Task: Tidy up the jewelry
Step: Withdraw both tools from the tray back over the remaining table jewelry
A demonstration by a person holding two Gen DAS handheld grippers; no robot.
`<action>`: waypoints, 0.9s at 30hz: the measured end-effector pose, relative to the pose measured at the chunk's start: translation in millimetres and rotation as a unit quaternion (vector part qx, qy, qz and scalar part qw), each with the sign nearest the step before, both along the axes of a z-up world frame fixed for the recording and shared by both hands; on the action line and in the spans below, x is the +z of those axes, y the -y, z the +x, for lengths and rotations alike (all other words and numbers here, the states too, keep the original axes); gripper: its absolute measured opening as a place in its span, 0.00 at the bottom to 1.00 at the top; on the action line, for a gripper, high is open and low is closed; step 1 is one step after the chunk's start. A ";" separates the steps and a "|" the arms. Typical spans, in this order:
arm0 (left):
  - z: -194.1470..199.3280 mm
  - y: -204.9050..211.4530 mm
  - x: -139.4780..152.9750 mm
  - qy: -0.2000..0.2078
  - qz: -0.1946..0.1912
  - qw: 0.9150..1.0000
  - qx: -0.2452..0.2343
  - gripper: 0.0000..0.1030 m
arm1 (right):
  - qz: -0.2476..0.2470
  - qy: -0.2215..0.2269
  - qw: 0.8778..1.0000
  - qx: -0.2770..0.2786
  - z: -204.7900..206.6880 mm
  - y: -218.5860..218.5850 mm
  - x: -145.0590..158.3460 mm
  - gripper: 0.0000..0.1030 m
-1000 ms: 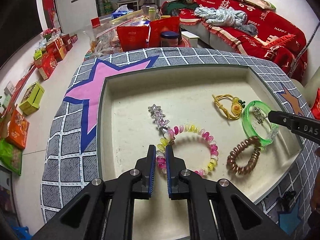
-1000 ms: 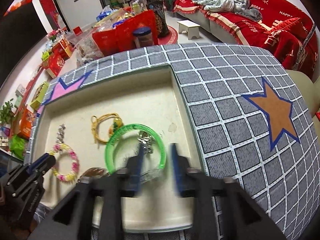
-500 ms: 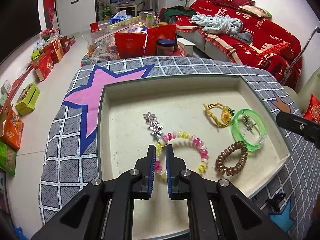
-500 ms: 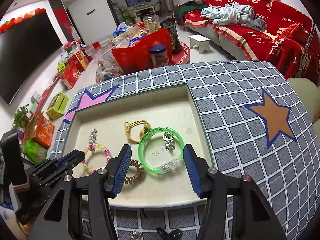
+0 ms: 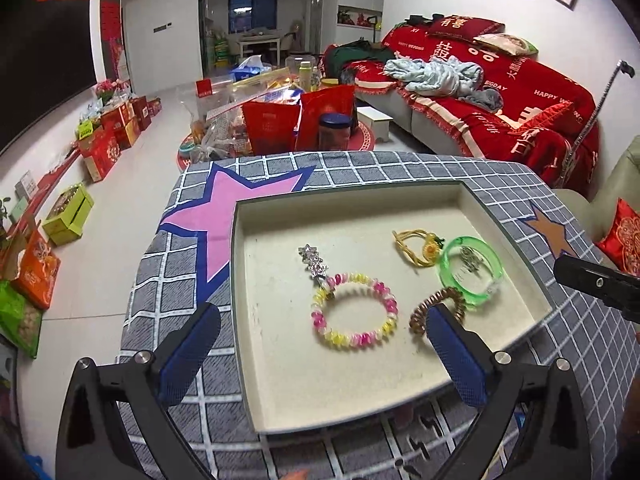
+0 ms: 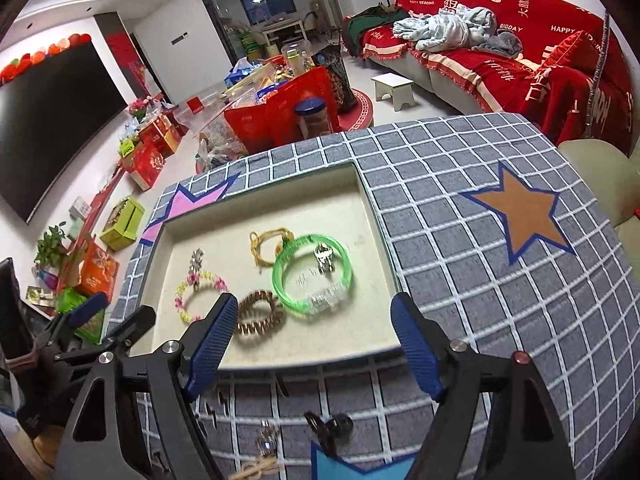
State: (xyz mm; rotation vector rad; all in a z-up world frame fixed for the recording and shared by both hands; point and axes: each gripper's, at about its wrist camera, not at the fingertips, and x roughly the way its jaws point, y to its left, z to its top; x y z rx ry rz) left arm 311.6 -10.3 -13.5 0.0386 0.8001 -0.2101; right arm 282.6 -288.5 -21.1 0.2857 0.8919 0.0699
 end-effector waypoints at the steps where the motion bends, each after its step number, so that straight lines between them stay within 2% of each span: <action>1: -5.2 -1.2 1.5 0.002 0.000 1.000 -0.001 1.00 | 0.001 -0.001 1.000 0.000 -3.7 0.7 -0.5 0.79; 5: -26.5 -1.9 2.7 -0.017 -0.020 0.999 -0.027 1.00 | 0.009 -0.009 1.000 0.002 -20.9 5.0 -3.8 0.79; 12: -71.3 0.0 -4.5 -0.049 -0.035 0.997 -0.042 1.00 | 0.007 -0.029 0.999 0.010 -49.5 8.8 -18.4 0.79; 19: -115.9 11.1 -22.9 -0.079 -0.039 0.995 -0.046 1.00 | 0.003 -0.053 0.998 0.020 -70.6 8.7 -38.2 0.79; 23: -130.5 20.3 -36.4 -0.104 -0.045 0.993 -0.043 1.00 | -0.007 -0.062 0.998 0.027 -78.7 7.1 -46.0 0.79; 27: -139.0 33.2 -47.5 -0.117 -0.033 0.992 -0.042 1.00 | -0.011 -0.070 0.997 0.033 -83.7 8.4 -51.9 0.79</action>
